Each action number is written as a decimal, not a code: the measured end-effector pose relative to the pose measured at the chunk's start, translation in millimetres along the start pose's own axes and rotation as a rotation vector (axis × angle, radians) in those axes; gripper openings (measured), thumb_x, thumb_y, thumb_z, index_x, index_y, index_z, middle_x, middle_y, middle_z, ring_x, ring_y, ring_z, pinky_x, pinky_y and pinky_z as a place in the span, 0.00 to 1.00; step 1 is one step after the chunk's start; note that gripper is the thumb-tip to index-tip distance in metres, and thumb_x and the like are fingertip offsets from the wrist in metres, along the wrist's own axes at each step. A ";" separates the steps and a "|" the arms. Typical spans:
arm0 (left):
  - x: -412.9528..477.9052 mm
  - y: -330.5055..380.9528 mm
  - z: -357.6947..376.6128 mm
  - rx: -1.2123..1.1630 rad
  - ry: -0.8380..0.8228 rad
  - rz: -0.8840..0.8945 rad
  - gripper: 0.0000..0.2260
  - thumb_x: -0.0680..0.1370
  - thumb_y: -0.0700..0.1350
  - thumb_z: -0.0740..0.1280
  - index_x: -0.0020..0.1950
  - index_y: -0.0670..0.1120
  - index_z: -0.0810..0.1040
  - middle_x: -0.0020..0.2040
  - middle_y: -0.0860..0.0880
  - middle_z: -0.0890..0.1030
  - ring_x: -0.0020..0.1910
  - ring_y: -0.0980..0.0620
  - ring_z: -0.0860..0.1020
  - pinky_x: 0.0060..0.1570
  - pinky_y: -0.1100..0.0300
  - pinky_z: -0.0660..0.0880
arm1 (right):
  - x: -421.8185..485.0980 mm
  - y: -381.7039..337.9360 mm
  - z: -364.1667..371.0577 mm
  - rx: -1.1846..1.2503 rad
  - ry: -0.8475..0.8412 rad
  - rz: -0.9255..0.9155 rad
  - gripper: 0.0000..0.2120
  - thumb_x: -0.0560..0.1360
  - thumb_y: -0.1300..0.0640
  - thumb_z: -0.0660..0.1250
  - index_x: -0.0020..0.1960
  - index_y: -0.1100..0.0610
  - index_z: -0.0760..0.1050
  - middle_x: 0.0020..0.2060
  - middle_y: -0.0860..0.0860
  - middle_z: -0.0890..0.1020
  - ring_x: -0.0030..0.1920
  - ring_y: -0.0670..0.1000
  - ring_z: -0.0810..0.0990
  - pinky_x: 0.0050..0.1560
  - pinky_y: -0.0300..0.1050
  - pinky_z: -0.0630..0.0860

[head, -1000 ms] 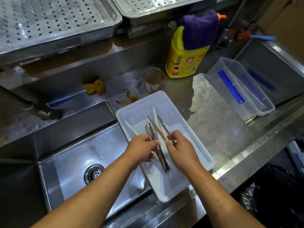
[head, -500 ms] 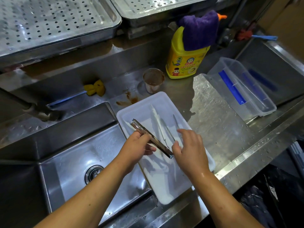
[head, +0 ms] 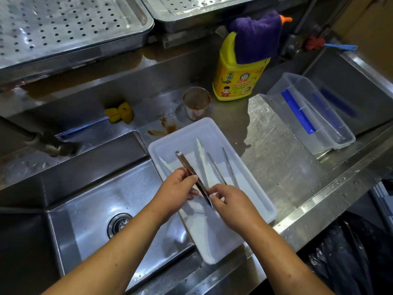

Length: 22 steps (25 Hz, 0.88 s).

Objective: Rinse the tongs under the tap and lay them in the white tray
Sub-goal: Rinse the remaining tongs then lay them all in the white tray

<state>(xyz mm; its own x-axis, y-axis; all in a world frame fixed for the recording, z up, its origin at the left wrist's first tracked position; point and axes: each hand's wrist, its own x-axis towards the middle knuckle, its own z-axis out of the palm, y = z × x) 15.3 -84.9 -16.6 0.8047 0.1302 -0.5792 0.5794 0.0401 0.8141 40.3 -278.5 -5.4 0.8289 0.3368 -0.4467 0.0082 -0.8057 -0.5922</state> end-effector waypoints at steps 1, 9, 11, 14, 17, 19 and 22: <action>0.0 0.0 -0.3 0.038 -0.003 -0.011 0.07 0.81 0.53 0.64 0.54 0.54 0.80 0.48 0.52 0.88 0.43 0.55 0.87 0.43 0.59 0.82 | -0.6 2.9 0.8 -0.013 0.007 -0.001 0.06 0.80 0.44 0.66 0.54 0.42 0.80 0.47 0.41 0.78 0.45 0.44 0.80 0.47 0.47 0.81; -2.3 -2.0 -4.8 0.386 0.028 0.072 0.20 0.76 0.40 0.66 0.64 0.58 0.79 0.58 0.62 0.82 0.48 0.56 0.83 0.51 0.56 0.82 | -4.4 1.5 16.3 -0.131 0.011 0.014 0.07 0.78 0.42 0.69 0.52 0.43 0.77 0.51 0.45 0.77 0.52 0.49 0.79 0.55 0.52 0.81; -3.9 -4.8 -9.8 0.708 0.004 0.178 0.22 0.77 0.43 0.66 0.69 0.60 0.76 0.61 0.63 0.76 0.50 0.58 0.80 0.50 0.59 0.78 | -4.3 2.0 14.0 -0.029 -0.013 0.052 0.07 0.78 0.45 0.68 0.45 0.46 0.74 0.44 0.46 0.79 0.43 0.48 0.80 0.49 0.53 0.82; -4.7 -10.0 -13.5 0.986 -0.032 0.349 0.17 0.78 0.51 0.71 0.67 0.57 0.79 0.61 0.58 0.75 0.52 0.54 0.79 0.50 0.59 0.78 | -6.4 0.8 -1.6 0.342 -0.082 0.161 0.08 0.80 0.52 0.67 0.46 0.55 0.72 0.41 0.58 0.83 0.37 0.53 0.82 0.45 0.58 0.83; -7.1 -7.8 -11.3 1.032 0.033 0.469 0.09 0.79 0.53 0.72 0.59 0.56 0.83 0.56 0.55 0.78 0.51 0.51 0.79 0.50 0.55 0.80 | -11.3 -2.2 -14.9 0.550 -0.177 0.174 0.06 0.82 0.55 0.66 0.51 0.57 0.73 0.50 0.61 0.86 0.37 0.55 0.86 0.41 0.54 0.85; -8.2 -5.1 -11.0 0.998 0.092 0.516 0.07 0.80 0.52 0.73 0.56 0.55 0.83 0.54 0.54 0.78 0.49 0.52 0.78 0.47 0.55 0.81 | -16.1 -1.7 -17.8 0.625 -0.202 0.147 0.05 0.82 0.55 0.68 0.57 0.50 0.73 0.50 0.56 0.87 0.37 0.55 0.86 0.40 0.53 0.85; -7.5 -2.2 -19.2 0.961 0.197 0.536 0.05 0.80 0.51 0.73 0.54 0.53 0.83 0.51 0.54 0.77 0.46 0.53 0.73 0.41 0.59 0.72 | -24.2 9.1 -19.0 0.681 -0.253 0.138 0.29 0.81 0.54 0.71 0.70 0.30 0.63 0.52 0.51 0.88 0.41 0.59 0.88 0.40 0.50 0.83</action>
<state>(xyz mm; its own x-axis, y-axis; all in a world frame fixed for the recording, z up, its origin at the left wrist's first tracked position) 5.6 -67.0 -13.3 0.9953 0.0593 -0.0766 0.0912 -0.8397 0.5354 30.9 -303.2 12.8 0.6426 0.4227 -0.6391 -0.5037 -0.3955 -0.7680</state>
